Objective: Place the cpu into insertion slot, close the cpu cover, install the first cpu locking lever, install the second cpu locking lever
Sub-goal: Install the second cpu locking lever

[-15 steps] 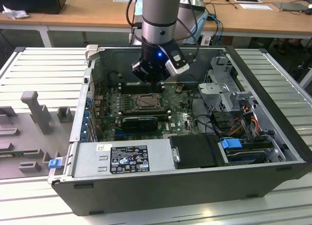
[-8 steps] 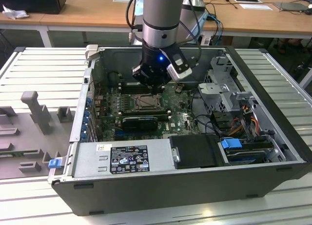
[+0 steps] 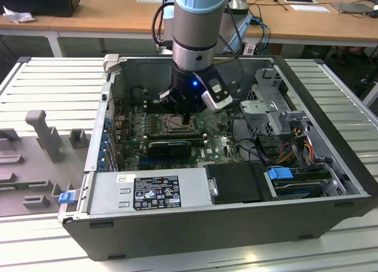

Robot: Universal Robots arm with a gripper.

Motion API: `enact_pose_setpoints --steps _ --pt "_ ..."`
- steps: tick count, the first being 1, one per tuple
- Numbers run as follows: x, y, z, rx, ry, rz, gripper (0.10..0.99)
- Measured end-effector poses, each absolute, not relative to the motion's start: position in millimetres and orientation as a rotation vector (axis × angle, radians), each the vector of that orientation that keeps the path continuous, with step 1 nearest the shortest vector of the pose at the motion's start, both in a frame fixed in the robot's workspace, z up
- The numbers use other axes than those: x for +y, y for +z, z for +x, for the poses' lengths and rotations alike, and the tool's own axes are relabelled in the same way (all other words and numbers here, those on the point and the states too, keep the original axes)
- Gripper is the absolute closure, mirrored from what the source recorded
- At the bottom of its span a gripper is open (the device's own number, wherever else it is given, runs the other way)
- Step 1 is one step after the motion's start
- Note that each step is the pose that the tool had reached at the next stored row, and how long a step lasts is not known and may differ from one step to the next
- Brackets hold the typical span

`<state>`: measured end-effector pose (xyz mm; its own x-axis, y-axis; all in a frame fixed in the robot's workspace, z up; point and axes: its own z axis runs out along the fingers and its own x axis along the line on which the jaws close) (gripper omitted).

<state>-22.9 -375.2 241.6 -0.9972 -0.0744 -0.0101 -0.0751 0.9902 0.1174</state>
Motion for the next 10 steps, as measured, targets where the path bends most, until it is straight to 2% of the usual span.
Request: enact_pose_setpoints --steps 10 --pt "-381.8 231.1 -50.1 3.128 0.188 -0.118 0.98"
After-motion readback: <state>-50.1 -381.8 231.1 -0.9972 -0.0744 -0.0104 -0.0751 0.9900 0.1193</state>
